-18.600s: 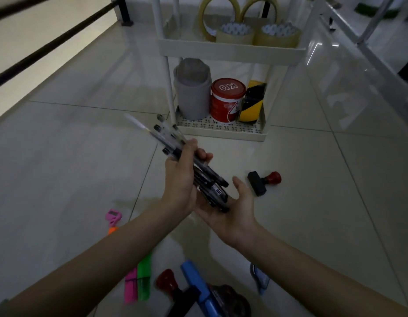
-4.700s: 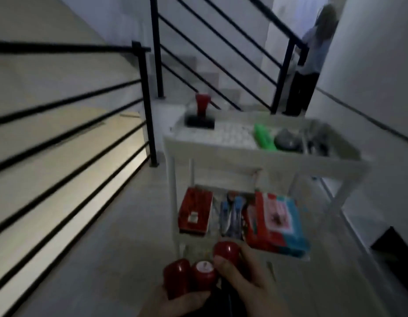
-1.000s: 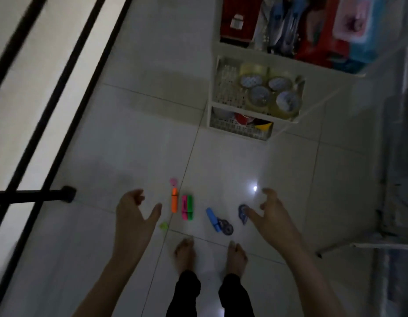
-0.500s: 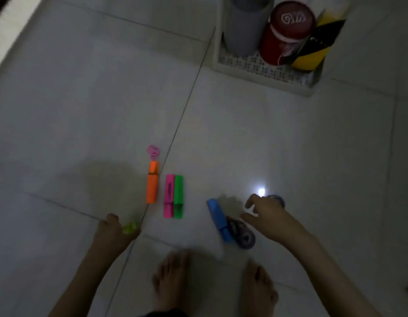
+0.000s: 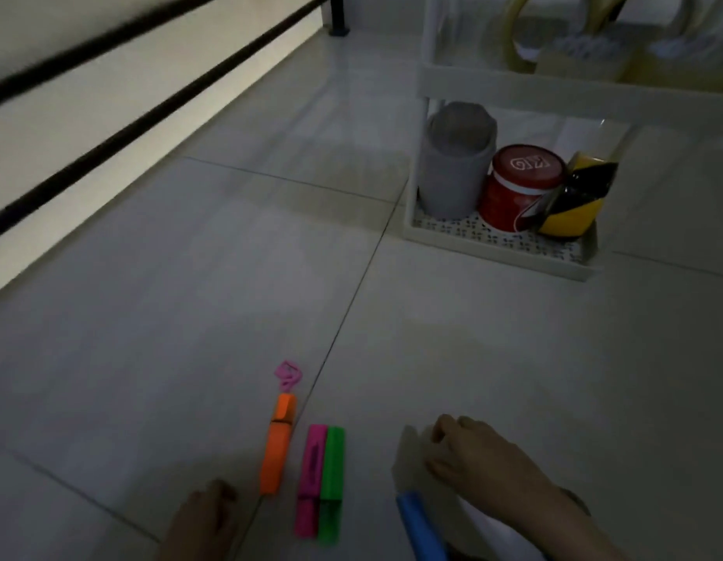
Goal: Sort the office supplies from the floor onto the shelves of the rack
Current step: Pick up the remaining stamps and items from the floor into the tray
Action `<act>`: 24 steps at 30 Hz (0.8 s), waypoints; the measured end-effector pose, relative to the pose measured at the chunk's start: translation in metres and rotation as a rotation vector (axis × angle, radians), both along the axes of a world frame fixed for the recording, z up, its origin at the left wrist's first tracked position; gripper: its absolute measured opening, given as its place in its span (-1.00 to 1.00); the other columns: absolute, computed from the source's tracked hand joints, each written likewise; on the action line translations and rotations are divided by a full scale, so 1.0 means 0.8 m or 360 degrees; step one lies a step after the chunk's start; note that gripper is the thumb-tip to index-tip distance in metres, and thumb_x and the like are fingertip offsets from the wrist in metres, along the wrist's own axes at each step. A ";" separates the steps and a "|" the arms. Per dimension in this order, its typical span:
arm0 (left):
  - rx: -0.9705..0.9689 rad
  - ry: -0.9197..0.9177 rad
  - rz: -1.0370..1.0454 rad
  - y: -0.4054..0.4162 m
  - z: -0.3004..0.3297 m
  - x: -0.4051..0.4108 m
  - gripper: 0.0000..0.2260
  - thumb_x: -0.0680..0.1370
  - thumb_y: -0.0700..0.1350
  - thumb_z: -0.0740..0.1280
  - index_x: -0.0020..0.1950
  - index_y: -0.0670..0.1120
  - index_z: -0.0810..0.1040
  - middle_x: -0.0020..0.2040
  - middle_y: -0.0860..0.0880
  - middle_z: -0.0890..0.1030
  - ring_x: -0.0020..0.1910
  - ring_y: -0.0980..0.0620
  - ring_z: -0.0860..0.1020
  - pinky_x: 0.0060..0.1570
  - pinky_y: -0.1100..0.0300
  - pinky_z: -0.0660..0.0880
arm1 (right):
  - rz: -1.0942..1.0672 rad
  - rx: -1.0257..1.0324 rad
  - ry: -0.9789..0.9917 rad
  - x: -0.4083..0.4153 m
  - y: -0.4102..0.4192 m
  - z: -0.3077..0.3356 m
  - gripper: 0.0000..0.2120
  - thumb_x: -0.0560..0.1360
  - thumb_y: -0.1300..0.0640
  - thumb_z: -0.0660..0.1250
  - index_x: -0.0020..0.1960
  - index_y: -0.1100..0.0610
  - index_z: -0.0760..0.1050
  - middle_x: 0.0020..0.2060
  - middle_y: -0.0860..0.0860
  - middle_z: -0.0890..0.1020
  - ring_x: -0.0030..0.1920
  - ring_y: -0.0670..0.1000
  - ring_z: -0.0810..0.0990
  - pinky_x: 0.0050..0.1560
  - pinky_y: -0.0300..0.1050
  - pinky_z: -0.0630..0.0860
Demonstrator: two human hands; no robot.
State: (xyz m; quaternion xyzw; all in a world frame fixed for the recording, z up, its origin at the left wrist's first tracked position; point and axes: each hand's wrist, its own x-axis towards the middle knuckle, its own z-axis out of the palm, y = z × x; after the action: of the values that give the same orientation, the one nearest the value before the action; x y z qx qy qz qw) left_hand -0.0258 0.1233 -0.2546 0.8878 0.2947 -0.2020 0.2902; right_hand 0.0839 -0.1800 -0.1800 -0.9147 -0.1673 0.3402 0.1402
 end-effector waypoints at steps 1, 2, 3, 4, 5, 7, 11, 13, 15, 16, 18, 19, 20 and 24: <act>0.0005 -0.0169 -0.0049 -0.028 0.040 0.018 -0.97 0.36 -0.02 0.22 -0.27 0.10 0.43 -0.32 0.01 0.53 -0.10 -0.17 0.58 -0.23 0.23 0.37 | -0.0005 0.0026 0.0022 0.000 0.006 0.001 -0.67 0.58 -0.04 0.14 0.27 0.09 0.30 0.16 0.06 0.44 0.21 0.03 0.41 -0.06 -0.14 0.32; -0.0040 -0.0366 -0.0018 -0.036 0.049 0.034 -0.89 0.38 -0.12 0.20 -0.27 0.05 0.49 -0.31 -0.11 0.59 -0.15 -0.19 0.58 -0.31 0.20 0.31 | -0.0018 0.0044 0.0034 0.001 0.011 0.000 -0.67 0.58 -0.04 0.14 0.28 0.10 0.29 0.18 0.06 0.44 0.20 0.03 0.42 -0.03 -0.14 0.35; -0.0027 -0.0447 -0.0014 -0.038 0.052 0.049 -0.85 0.45 -0.17 0.21 -0.26 0.00 0.51 -0.26 -0.18 0.61 -0.15 -0.18 0.57 -0.32 0.15 0.27 | -0.0034 0.0044 0.0032 0.001 0.015 -0.003 -0.66 0.58 -0.03 0.14 0.29 0.10 0.29 0.20 0.06 0.44 0.21 0.03 0.42 0.01 -0.14 0.38; -0.0049 -0.0501 0.0018 -0.042 0.056 0.066 -0.83 0.52 -0.23 0.22 -0.21 -0.07 0.54 -0.19 -0.21 0.61 -0.13 -0.15 0.56 -0.27 0.17 0.25 | -0.0037 0.0024 0.0014 0.000 0.016 -0.005 -0.64 0.58 -0.03 0.14 0.31 0.10 0.29 0.21 0.07 0.43 0.21 0.04 0.42 0.05 -0.14 0.39; -0.0052 -0.0501 0.0033 -0.040 0.052 0.082 -0.85 0.56 -0.27 0.21 -0.12 -0.16 0.56 -0.12 -0.22 0.60 -0.10 -0.12 0.54 -0.22 0.21 0.24 | -0.0029 -0.0004 -0.0011 -0.002 0.015 -0.006 -0.63 0.58 -0.04 0.15 0.32 0.10 0.28 0.22 0.07 0.43 0.22 0.05 0.42 0.08 -0.14 0.40; -0.0065 -0.0475 0.0045 -0.044 0.050 0.109 -0.83 0.59 -0.20 0.20 0.08 -0.26 0.50 -0.05 -0.23 0.58 -0.09 -0.08 0.51 -0.21 0.23 0.26 | -0.0025 -0.0028 -0.0037 -0.004 0.013 -0.004 -0.62 0.58 -0.04 0.15 0.34 0.10 0.27 0.24 0.07 0.43 0.23 0.05 0.42 0.12 -0.13 0.41; 0.0024 -0.0410 -0.0123 -0.055 0.051 0.153 -0.47 0.51 0.02 0.34 0.35 -0.23 0.29 0.09 -0.28 0.47 0.12 -0.22 0.49 -0.07 0.12 0.39 | -0.0060 0.0020 -0.0086 -0.005 0.014 0.000 -0.63 0.59 -0.03 0.14 0.33 0.10 0.28 0.23 0.06 0.43 0.22 0.05 0.42 0.12 -0.13 0.42; 0.0150 -0.0295 -0.0205 -0.055 0.040 0.169 -0.33 0.45 0.05 0.40 0.42 -0.21 0.20 0.22 -0.31 0.38 0.18 -0.29 0.45 0.08 0.01 0.43 | -0.0067 0.0000 -0.0084 -0.008 0.014 -0.004 -0.63 0.59 -0.03 0.14 0.33 0.11 0.28 0.23 0.07 0.43 0.22 0.05 0.42 0.12 -0.12 0.42; 0.0194 -0.0228 -0.0287 -0.058 0.032 0.174 -0.37 0.45 0.03 0.42 0.37 -0.22 0.24 0.19 -0.30 0.38 0.13 -0.31 0.46 0.09 -0.02 0.44 | -0.0056 -0.0016 -0.0076 -0.013 0.012 -0.009 -0.62 0.59 -0.03 0.14 0.34 0.11 0.27 0.23 0.08 0.43 0.22 0.05 0.42 0.10 -0.13 0.42; 0.0182 -0.0206 -0.0308 -0.060 0.030 0.173 -0.47 0.46 0.00 0.40 0.28 -0.22 0.29 0.13 -0.28 0.38 0.10 -0.30 0.47 0.07 -0.01 0.44 | -0.0055 -0.0014 -0.0066 -0.016 0.010 -0.009 -0.62 0.59 -0.03 0.14 0.34 0.11 0.27 0.23 0.08 0.43 0.22 0.05 0.41 0.08 -0.14 0.41; 0.0173 -0.0213 -0.0375 -0.061 0.025 0.172 -0.69 0.51 -0.06 0.36 0.08 -0.15 0.29 -0.02 -0.20 0.33 0.05 -0.29 0.48 -0.03 0.03 0.42 | -0.0075 0.0001 -0.0052 -0.020 0.007 -0.011 -0.62 0.59 -0.03 0.14 0.35 0.10 0.26 0.23 0.08 0.43 0.21 0.05 0.41 -0.01 -0.16 0.37; 0.0177 -0.0236 -0.0431 -0.060 0.023 0.172 -0.73 0.52 -0.08 0.33 0.04 -0.14 0.27 -0.06 -0.17 0.29 0.02 -0.28 0.49 -0.09 0.05 0.39 | -0.0088 0.0005 -0.0051 -0.021 0.006 -0.012 -0.62 0.59 -0.03 0.14 0.35 0.11 0.26 0.23 0.08 0.43 0.21 0.05 0.41 -0.03 -0.16 0.36; 0.0200 -0.0250 -0.0481 -0.059 0.023 0.173 -0.76 0.53 -0.10 0.32 0.04 -0.16 0.29 -0.08 -0.16 0.28 0.00 -0.28 0.49 -0.13 0.06 0.37 | -0.0104 0.0006 -0.0053 -0.021 0.004 -0.013 -0.62 0.59 -0.03 0.14 0.35 0.11 0.26 0.23 0.09 0.43 0.21 0.06 0.41 -0.03 -0.15 0.37; 0.0275 -0.0544 -0.0450 -0.059 0.027 0.178 -0.88 0.55 -0.18 0.28 -0.04 -0.22 0.41 -0.13 -0.17 0.36 -0.02 -0.27 0.49 -0.13 0.07 0.33 | -0.0251 0.0149 -0.0063 -0.025 0.000 -0.014 -0.61 0.58 -0.01 0.17 0.35 0.12 0.24 0.21 0.10 0.43 0.19 0.06 0.43 0.11 -0.09 0.45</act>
State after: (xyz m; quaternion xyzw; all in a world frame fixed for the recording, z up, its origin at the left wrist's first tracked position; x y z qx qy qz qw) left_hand 0.1169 0.0758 -0.2333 0.9630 0.1302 -0.0615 0.2277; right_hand 0.0643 -0.1800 -0.1909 -0.9240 -0.1132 0.3017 0.2057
